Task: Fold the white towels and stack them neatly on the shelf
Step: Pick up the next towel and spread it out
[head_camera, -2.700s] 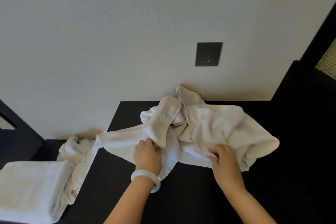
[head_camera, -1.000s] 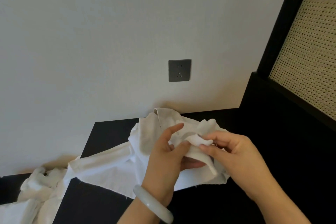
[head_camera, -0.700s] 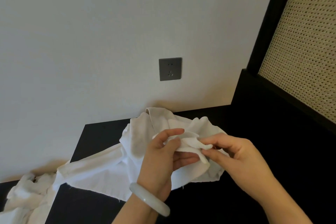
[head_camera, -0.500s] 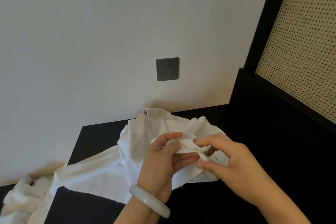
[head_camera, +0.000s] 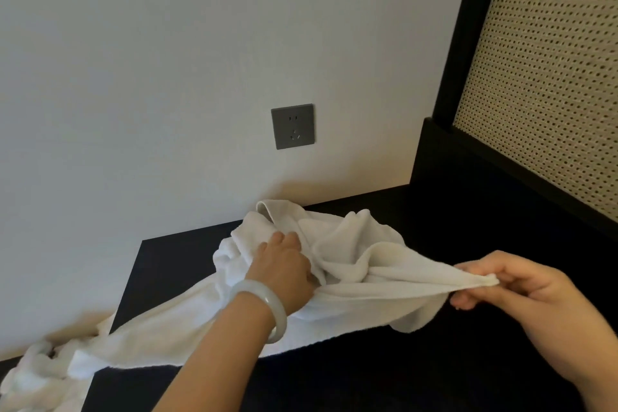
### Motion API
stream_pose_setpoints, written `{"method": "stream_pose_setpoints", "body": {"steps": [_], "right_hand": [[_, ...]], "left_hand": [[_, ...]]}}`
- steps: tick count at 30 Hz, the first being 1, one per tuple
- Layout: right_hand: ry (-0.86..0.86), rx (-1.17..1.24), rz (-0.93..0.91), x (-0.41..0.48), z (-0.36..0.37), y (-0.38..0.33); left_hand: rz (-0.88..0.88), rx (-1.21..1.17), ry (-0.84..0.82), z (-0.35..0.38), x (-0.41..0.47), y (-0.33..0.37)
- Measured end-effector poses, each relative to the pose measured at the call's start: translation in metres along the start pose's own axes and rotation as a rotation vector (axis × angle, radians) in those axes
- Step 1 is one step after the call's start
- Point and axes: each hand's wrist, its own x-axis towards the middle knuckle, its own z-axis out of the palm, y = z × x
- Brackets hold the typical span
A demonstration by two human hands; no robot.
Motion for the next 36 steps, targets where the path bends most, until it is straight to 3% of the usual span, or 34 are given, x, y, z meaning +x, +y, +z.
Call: {"method": "stream_pose_setpoints", "body": {"steps": [2, 5, 8, 11, 14, 20, 24, 28, 30, 36], "right_hand": [[0.122, 0.049, 0.048, -0.008, -0.015, 0.012], [0.209, 0.126, 0.116, -0.016, -0.032, 0.036], [0.272, 0.164, 0.178, -0.022, -0.041, 0.054], [0.323, 0.235, 0.178, -0.023, -0.043, 0.057], [0.345, 0.249, 0.191, -0.019, -0.042, 0.055], [0.443, 0.197, 0.135, -0.010, -0.038, 0.062], [0.529, 0.228, 0.103, -0.005, -0.040, 0.073], [0.581, 0.219, 0.171, 0.000, -0.036, 0.080], [0.602, 0.247, 0.209, 0.003, -0.035, 0.082], [0.729, 0.139, 0.309, 0.014, -0.029, 0.088]], "left_hand": [[0.068, -0.071, -0.145, 0.007, 0.003, -0.001], [0.134, -0.141, -0.196, 0.021, 0.000, 0.006], [0.213, -0.168, -0.051, 0.031, 0.000, 0.014], [0.432, -0.190, 0.139, 0.039, 0.008, 0.020], [0.581, -0.203, 0.127, 0.043, 0.015, 0.034], [0.476, -0.107, 0.150, 0.046, 0.036, 0.056], [0.275, -0.529, 0.200, 0.042, 0.030, 0.034], [0.295, -0.732, 0.095, 0.037, 0.015, 0.006], [0.325, -0.694, 0.069, 0.036, 0.008, -0.003], [0.183, -0.355, 0.402, 0.025, -0.001, -0.033]]}}
